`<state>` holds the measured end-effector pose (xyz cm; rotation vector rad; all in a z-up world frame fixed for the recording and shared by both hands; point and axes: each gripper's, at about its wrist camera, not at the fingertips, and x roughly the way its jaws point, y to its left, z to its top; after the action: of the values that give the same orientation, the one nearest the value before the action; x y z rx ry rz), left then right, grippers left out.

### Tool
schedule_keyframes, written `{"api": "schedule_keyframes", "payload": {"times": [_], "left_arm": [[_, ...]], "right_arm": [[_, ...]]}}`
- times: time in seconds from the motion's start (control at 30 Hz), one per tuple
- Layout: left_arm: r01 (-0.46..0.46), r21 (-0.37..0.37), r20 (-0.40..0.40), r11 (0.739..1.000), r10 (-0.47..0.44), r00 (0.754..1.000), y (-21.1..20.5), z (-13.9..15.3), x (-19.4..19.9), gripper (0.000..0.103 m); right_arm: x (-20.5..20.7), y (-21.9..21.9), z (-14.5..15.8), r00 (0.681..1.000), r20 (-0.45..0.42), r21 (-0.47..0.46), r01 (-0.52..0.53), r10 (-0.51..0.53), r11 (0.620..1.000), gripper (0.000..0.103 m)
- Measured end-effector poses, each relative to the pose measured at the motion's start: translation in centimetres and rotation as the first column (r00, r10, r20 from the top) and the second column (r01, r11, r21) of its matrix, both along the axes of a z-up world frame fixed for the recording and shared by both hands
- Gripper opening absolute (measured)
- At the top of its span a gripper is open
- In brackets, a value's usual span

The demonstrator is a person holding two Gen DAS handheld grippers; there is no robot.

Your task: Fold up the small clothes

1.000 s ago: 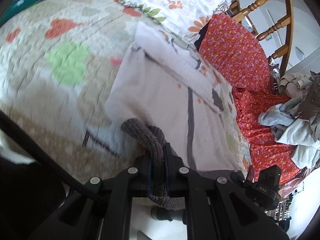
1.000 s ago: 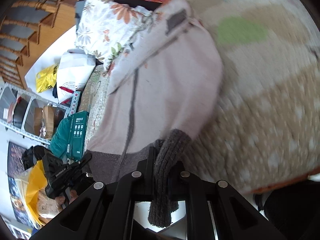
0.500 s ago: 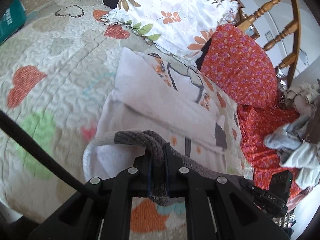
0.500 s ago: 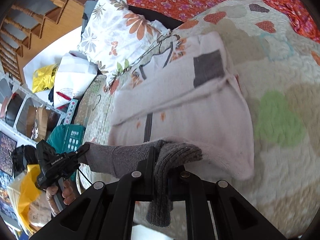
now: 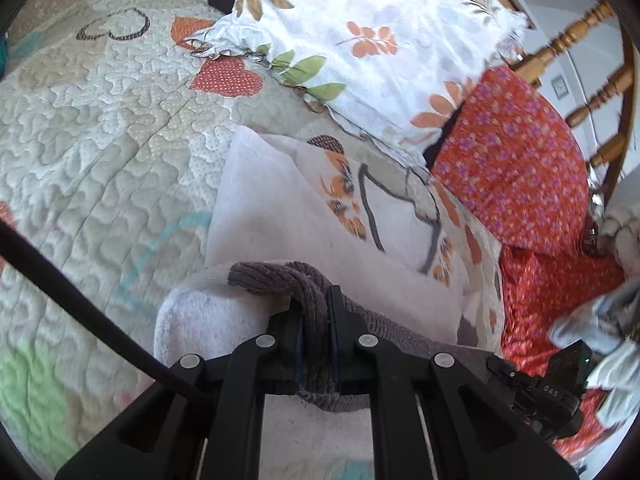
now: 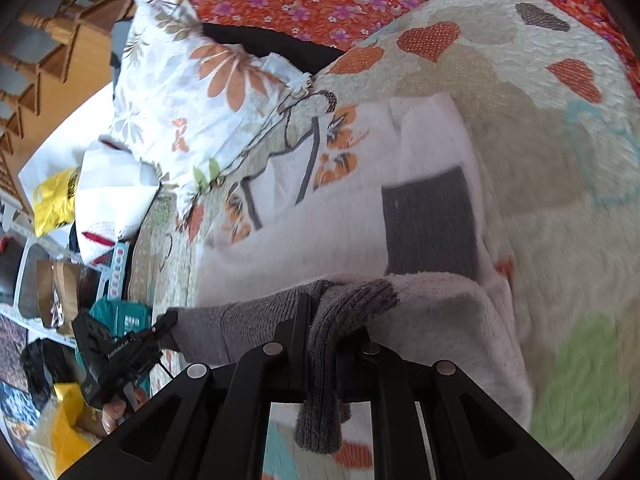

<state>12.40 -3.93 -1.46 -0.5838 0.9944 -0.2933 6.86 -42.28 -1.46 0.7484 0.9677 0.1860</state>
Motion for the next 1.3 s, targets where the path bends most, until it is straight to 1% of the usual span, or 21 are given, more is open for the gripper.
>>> {"api": "schedule_keyframes", "payload": {"times": [0.07,0.13,0.2,0.23,0.27,0.3,0.33,0.37,0.4,0.43,0.5,0.6,0.7,0.8,0.93,0.97,1.07,1.2,1.3], "left_arm": [[-0.016,-0.001,0.001,1.0,0.016,1.0,0.2,-0.1,1.3,0.01],[-0.045,0.019,0.017,0.999,0.044,0.999,0.3,0.0,3.1,0.01],[-0.069,0.049,0.037,0.996,0.068,0.997,0.3,0.1,4.5,0.014],[-0.087,0.078,0.049,0.993,0.083,0.995,0.2,0.3,5.1,0.016],[-0.111,0.105,0.073,0.988,0.104,0.992,0.1,0.6,5.4,0.022],[-0.124,0.119,0.094,0.985,0.113,0.989,0.2,0.9,5.5,0.032],[-0.129,0.117,0.11,0.985,0.117,0.987,0.2,1.2,5.5,0.04],[-0.137,0.108,0.123,0.985,0.123,0.985,0.3,1.5,5.4,0.054],[-0.15,0.099,0.133,0.984,0.136,0.982,0.6,1.8,5.4,0.063],[-0.163,0.092,0.137,0.982,0.15,0.979,0.9,2.0,5.2,0.065],[-0.178,0.059,0.129,0.982,0.169,0.977,1.5,2.1,5.0,0.066],[-0.177,-0.004,0.082,0.984,0.177,0.981,2.2,1.7,4.7,0.067],[-0.177,-0.021,0.032,0.984,0.177,0.984,2.4,0.9,3.9,0.068],[-0.16,0.001,0.011,0.987,0.16,0.987,2.4,0.4,3.1,0.068],[-0.133,0.061,0.007,0.989,0.133,0.991,2.7,-0.1,1.6,0.068],[-0.126,0.082,0.007,0.989,0.126,0.992,2.8,-0.2,1.1,0.068],[-0.116,0.114,0.006,0.987,0.117,0.993,3.4,-0.5,-0.3,0.068],[-0.121,0.144,0.009,0.982,0.121,0.993,4.0,-0.5,-2.2,0.068],[-0.102,0.185,0.047,0.977,0.095,0.994,3.6,0.5,-3.6,0.068]], "right_arm": [[1.7,-0.1,-0.4,1.0,-0.003,0.007,0.003,-0.003,1.0,0.009],[3.9,-0.3,-0.8,1.0,0.003,0.025,0.006,-0.007,1.0,0.009],[5.4,-0.4,-1.1,1.0,0.029,0.06,0.001,-0.003,0.998,0.01],[6.0,-0.5,-1.2,0.999,0.053,0.076,-0.004,0.0,0.997,0.013],[6.7,-0.6,-1.2,0.996,0.085,0.07,0.001,-0.007,0.998,0.015],[7.1,-0.8,-1.0,0.993,0.112,0.037,0.017,-0.021,0.999,0.019],[7.6,-0.9,-0.9,0.991,0.133,-0.002,0.036,-0.036,0.999,0.036],[7.8,-1.1,-0.9,0.989,0.14,-0.013,0.046,-0.044,0.999,0.055],[8.0,-1.3,-1.0,0.988,0.145,-0.022,0.058,-0.054,0.998,0.061],[8.1,-1.5,-1.0,0.987,0.144,-0.039,0.073,-0.067,0.997,0.064],[8.1,-1.9,-1.0,0.987,0.143,-0.064,0.088,-0.078,0.994,0.064],[7.5,-2.5,-0.7,0.985,0.144,-0.082,0.109,-0.096,0.991,0.064],[6.7,-2.3,0.4,0.982,0.164,-0.127,0.113,-0.092,0.985,0.064],[5.8,-1.5,1.2,0.983,0.17,-0.185,0.104,-0.073,0.977,0.064],[5.0,-0.6,0.9,0.989,0.143,-0.215,0.07,-0.039,0.974,0.064],[4.8,-0.5,0.7,0.99,0.135,-0.221,0.065,-0.036,0.973,0.064],[3.7,-0.6,0.4,0.993,0.109,-0.225,0.065,-0.041,0.972,0.064],[1.2,-0.8,1.1,0.992,0.115,-0.217,0.082,-0.058,0.973,0.064],[-1.0,-0.5,1.9,0.99,0.126,-0.235,0.096,-0.067,0.967,0.064]]}}
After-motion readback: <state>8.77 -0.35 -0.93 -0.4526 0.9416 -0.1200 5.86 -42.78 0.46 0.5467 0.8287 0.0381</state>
